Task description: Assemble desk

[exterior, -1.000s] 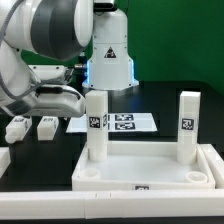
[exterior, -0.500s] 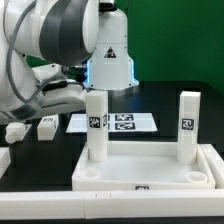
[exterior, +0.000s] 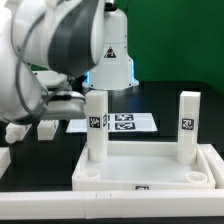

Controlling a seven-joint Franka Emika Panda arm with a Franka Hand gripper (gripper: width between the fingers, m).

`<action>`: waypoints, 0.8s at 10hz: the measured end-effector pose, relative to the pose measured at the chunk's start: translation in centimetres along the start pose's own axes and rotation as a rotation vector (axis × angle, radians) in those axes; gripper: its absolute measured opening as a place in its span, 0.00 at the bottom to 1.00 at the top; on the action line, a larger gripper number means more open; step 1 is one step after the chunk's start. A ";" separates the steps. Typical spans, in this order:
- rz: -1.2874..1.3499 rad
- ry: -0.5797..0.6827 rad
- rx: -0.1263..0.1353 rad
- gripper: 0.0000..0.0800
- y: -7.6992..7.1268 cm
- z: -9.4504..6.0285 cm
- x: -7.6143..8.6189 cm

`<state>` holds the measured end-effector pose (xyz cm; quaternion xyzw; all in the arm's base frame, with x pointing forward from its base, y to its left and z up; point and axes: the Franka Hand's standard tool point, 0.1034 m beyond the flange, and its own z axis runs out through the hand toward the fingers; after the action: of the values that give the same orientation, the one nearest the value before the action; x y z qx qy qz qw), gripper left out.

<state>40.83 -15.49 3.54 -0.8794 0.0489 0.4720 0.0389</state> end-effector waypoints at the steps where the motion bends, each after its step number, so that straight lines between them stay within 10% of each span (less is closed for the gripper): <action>1: -0.002 0.002 0.001 0.81 0.0 0.0 0.0; 4: -0.001 -0.004 0.002 0.81 0.0 0.3 0.0; 7: 0.005 -0.052 -0.001 0.81 -1.0 5.8 -0.9; 8: 0.009 -0.064 0.001 0.81 -0.9 5.4 -1.1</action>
Offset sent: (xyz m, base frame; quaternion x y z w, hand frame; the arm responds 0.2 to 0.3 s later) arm 0.0000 0.0000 0.0000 0.0000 0.0000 0.0000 1.0000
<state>35.92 -13.93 1.47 -0.8637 0.0516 0.4999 0.0386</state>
